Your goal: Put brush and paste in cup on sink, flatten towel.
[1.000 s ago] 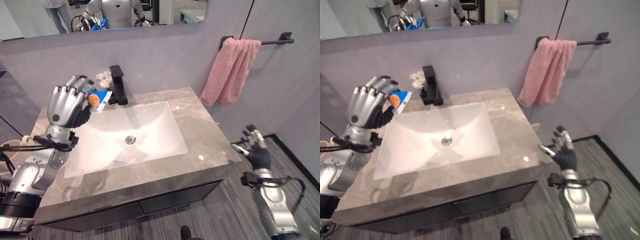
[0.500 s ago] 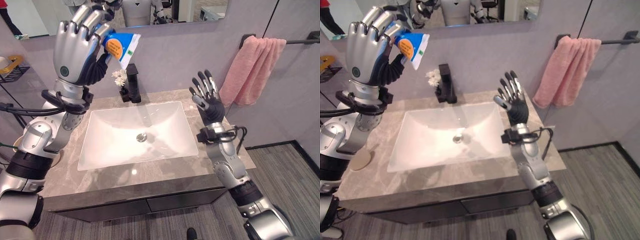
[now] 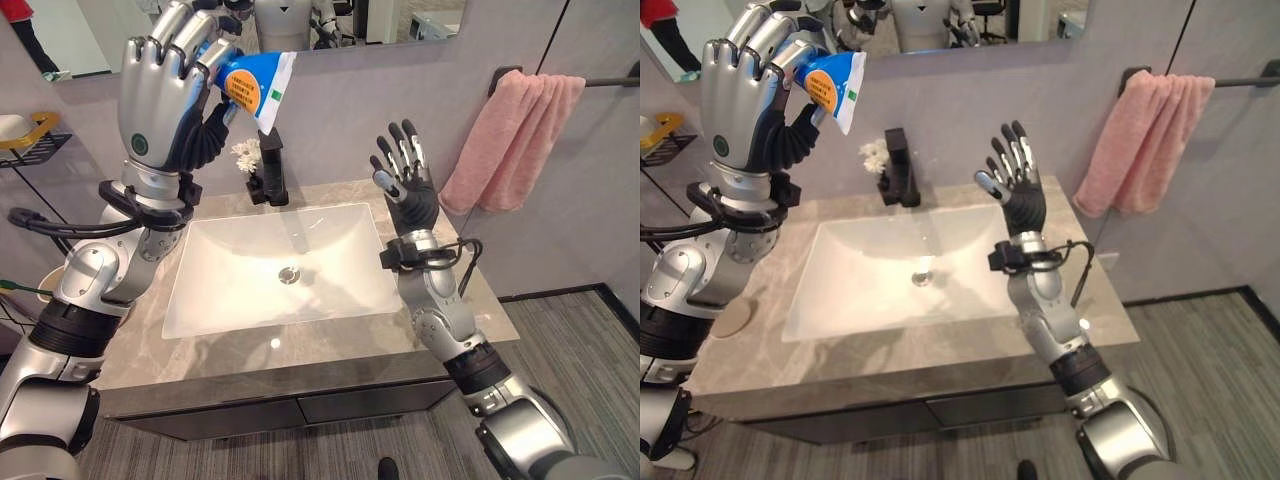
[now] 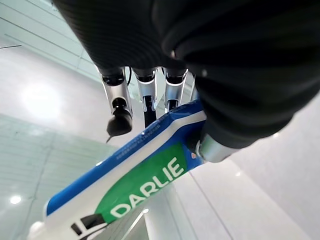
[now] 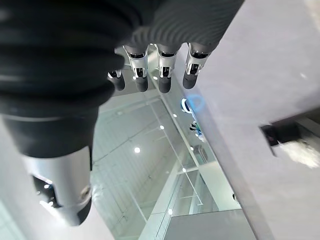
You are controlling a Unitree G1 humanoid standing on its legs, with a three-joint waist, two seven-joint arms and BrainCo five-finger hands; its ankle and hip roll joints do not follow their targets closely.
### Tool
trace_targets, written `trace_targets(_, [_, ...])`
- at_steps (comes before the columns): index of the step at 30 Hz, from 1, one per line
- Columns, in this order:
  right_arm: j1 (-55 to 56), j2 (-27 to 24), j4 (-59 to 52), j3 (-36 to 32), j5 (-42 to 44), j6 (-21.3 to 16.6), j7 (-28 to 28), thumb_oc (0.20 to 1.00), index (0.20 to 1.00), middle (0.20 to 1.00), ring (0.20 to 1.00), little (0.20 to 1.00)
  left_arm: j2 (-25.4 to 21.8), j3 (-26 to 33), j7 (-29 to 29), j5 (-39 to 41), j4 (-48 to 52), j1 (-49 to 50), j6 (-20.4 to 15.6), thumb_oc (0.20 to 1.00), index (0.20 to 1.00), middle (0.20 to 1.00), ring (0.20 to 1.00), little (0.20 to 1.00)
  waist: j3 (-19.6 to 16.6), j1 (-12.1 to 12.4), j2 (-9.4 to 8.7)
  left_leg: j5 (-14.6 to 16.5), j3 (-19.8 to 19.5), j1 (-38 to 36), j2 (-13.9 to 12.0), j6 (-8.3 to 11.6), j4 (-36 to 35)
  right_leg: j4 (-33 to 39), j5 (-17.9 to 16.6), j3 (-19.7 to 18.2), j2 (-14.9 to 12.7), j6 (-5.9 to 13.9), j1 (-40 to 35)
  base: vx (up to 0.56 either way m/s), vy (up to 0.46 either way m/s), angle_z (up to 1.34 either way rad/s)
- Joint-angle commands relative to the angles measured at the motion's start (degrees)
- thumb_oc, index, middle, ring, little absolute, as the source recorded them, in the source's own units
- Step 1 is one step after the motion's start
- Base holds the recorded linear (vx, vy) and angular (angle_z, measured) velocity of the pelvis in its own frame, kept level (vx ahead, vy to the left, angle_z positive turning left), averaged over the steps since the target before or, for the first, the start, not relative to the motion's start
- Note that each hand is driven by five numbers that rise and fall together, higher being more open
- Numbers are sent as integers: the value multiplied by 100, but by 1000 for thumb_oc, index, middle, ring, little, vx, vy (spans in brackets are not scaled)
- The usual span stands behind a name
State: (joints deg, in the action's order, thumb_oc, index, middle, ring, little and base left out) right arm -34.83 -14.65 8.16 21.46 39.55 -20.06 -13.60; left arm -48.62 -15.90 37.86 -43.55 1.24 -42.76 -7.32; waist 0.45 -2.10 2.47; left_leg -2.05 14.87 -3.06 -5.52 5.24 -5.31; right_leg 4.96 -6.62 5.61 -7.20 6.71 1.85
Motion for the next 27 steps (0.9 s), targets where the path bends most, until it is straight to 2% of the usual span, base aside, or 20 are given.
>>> trace_targets(1, [-859, 340, -24, -230, 23, -617, 69, 1000, 1000, 1000, 1000, 1000, -216, -185, 390, -114, 45, -1159, 170, 200, 200, 200, 200, 200, -142, 103, -250, 410, -28, -372, 274, -183, 61, 0, 466, -59, -222, 256, -474, 0, 0, 0])
trace_targets(3, [-1061, 594, -17, -291, 404, -838, 202, 1000, 1000, 1000, 1000, 1000, -56, -347, 409, -190, -169, -1369, 245, 200, 200, 200, 200, 200, -160, 139, -241, 407, -63, -371, 280, -184, 67, -1, 481, -28, -219, 245, -495, 9, -4, 2])
trace_targets(8, [-1466, 735, 36, -251, 657, -939, 314, 1000, 1000, 1000, 1000, 1000, 241, -558, 357, -214, -274, -1586, 281, 200, 200, 200, 200, 200, -173, 218, -273, 411, -123, -359, 290, -189, 72, 1, 505, 22, -211, 229, -527, 9, -8, 8])
trace_targets(18, [-2159, 773, 124, -244, 527, -935, 331, 1000, 1000, 1000, 1000, 1000, 653, -786, 145, -33, -360, -1734, 147, 200, 200, 200, 200, 200, -209, 343, -332, 403, -222, -342, 289, -195, 67, 4, 528, 87, -197, 211, -556, 2, -7, 6])
trace_targets(27, [-2218, 699, 147, -328, 209, -878, 274, 1000, 1000, 1000, 1000, 1000, 982, -754, -11, 194, -488, -1742, 171, 200, 200, 200, 200, 200, -211, 417, -326, 393, -283, -341, 282, -200, 62, 4, 539, 129, -178, 184, -567, -2, -8, 3])
